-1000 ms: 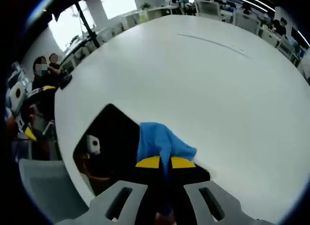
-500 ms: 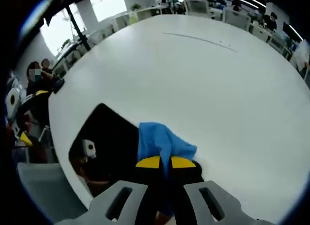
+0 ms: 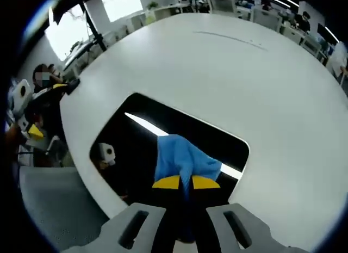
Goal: Wipe the mirror surface with the cleaning cloth until all visible marks leave the cleaned area.
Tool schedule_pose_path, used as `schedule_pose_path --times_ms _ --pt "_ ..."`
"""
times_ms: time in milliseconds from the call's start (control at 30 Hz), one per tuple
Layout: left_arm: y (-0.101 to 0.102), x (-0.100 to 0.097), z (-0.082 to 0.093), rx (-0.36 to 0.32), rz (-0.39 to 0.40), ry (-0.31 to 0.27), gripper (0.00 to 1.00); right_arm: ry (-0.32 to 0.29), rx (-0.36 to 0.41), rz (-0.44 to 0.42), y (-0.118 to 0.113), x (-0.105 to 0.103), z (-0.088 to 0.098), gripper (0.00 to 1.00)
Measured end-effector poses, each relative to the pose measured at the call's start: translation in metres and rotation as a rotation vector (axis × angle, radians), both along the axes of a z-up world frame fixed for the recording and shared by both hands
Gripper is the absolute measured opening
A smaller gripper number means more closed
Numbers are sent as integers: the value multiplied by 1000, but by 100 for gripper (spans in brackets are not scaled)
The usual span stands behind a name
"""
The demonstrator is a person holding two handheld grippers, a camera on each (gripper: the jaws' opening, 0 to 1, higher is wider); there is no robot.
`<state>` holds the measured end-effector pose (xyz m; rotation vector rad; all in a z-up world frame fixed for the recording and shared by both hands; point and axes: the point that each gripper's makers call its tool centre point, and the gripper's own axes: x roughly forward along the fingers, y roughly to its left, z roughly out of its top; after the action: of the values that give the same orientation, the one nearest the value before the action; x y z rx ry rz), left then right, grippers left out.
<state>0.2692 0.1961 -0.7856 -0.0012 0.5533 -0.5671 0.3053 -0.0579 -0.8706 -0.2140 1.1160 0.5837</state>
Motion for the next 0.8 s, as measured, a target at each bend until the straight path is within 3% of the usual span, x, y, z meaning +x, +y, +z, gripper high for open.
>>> schedule_pose_path --times_ms 267,467,567,633,800 --pt "-15 -2 -1 6 -66 6 100 25 24 -43 -5 -35 0 1" --pt "-10 6 5 3 -47 -30 100 36 35 -39 -3 -52 0 1" --pt "-10 4 2 -11 -19 -18 100 51 31 -2 -2 -65 0 1" --pt "-14 -1 1 -11 -24 -23 100 10 22 49 -2 -65 0 1" --pt "-17 -12 -8 6 -27 9 100 38 37 28 -3 -66 0 1"
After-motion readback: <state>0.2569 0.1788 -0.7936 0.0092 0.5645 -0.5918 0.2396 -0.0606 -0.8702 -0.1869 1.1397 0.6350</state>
